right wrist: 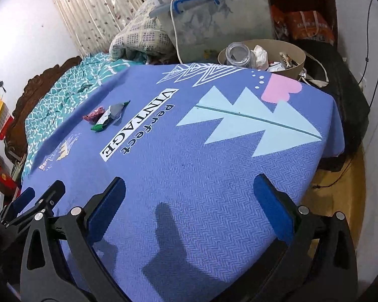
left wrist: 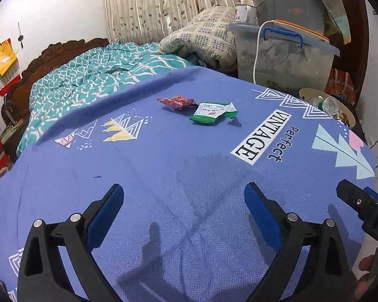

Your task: Collect trash

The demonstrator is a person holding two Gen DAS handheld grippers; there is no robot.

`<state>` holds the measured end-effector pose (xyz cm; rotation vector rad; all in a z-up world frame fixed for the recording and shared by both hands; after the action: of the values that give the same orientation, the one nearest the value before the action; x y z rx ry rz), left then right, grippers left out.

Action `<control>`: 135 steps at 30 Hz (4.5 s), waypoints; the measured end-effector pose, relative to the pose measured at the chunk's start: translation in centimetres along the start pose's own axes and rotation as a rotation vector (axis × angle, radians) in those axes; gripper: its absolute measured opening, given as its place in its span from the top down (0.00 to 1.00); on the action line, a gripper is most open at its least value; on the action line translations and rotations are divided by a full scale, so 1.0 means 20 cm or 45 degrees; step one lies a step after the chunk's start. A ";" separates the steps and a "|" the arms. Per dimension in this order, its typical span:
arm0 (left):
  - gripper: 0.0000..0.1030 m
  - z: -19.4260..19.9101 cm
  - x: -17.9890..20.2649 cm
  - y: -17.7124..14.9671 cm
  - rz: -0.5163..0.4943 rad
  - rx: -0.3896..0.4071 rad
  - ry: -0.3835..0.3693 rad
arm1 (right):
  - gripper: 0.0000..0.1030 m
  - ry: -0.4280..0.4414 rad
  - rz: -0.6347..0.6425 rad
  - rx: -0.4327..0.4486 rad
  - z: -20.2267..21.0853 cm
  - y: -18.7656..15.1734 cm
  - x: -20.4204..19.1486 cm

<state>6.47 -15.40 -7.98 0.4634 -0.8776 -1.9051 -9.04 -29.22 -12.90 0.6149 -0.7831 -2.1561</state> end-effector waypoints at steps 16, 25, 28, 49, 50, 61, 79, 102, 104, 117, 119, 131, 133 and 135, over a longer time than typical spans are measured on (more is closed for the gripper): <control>0.08 0.02 -0.01 0.00 -0.003 0.045 0.022 | 0.03 -0.007 0.093 -0.033 -0.03 -0.03 -0.09; 0.08 0.03 0.00 0.01 -0.010 0.057 0.021 | 0.03 -0.011 0.091 -0.033 -0.02 -0.03 -0.09; 0.08 0.03 0.00 0.00 -0.011 0.055 0.016 | 0.03 -0.011 0.093 -0.034 -0.02 -0.03 -0.09; 0.08 0.02 0.00 0.01 0.015 0.036 -0.022 | 0.03 0.023 0.151 -0.037 -0.02 -0.03 -0.15; 0.08 0.02 0.00 0.01 0.020 0.032 -0.026 | 0.03 0.037 0.156 -0.038 -0.02 -0.02 -0.16; 0.08 -0.10 -0.42 0.07 0.437 -0.082 0.003 | 0.27 0.320 0.494 -0.038 -0.28 0.54 -0.59; 0.15 -0.12 -0.67 0.06 0.849 -0.120 -0.230 | 0.61 0.554 0.857 -0.491 -0.98 0.64 -1.35; 0.57 -0.37 -0.17 0.14 0.610 -0.404 -0.302 | 0.80 0.634 0.382 -0.314 -0.86 0.58 -0.76; 0.95 -0.40 -0.13 0.12 0.554 -0.423 -0.277 | 0.86 0.647 0.424 -0.327 -0.86 0.53 -0.80; 0.97 -0.18 -0.08 0.01 0.526 -0.405 -0.379 | 0.87 0.783 0.307 -0.158 -0.15 0.43 -0.19; 0.99 -0.14 -0.02 0.02 0.503 -0.400 -0.415 | 0.87 0.794 0.241 -0.132 -0.07 0.40 -0.06; 1.00 -0.05 0.68 0.38 0.226 -0.358 -0.623 | 0.87 0.602 -0.038 0.207 0.11 0.83 0.72; 1.00 -0.05 0.86 0.48 0.161 -0.331 -0.671 | 0.87 0.542 -0.076 0.257 0.10 0.92 0.89; 1.00 -0.07 1.04 0.56 0.100 -0.316 -0.695 | 0.87 0.481 -0.107 0.277 0.04 0.97 1.03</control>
<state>4.31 -37.52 0.25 -0.2531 -0.9636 -2.0652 -12.52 -55.29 -2.43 1.1462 -0.7964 -1.9554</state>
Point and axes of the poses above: each gripper's, at about its wrist camera, not at the fingertips, and z roughly against the way its jaws point, x to its right, y to its top, the point moved 7 cm from there along -z, roughly the way its jaws point, and after that the axes turned 15 degrees about z, right-handed, at the moved point
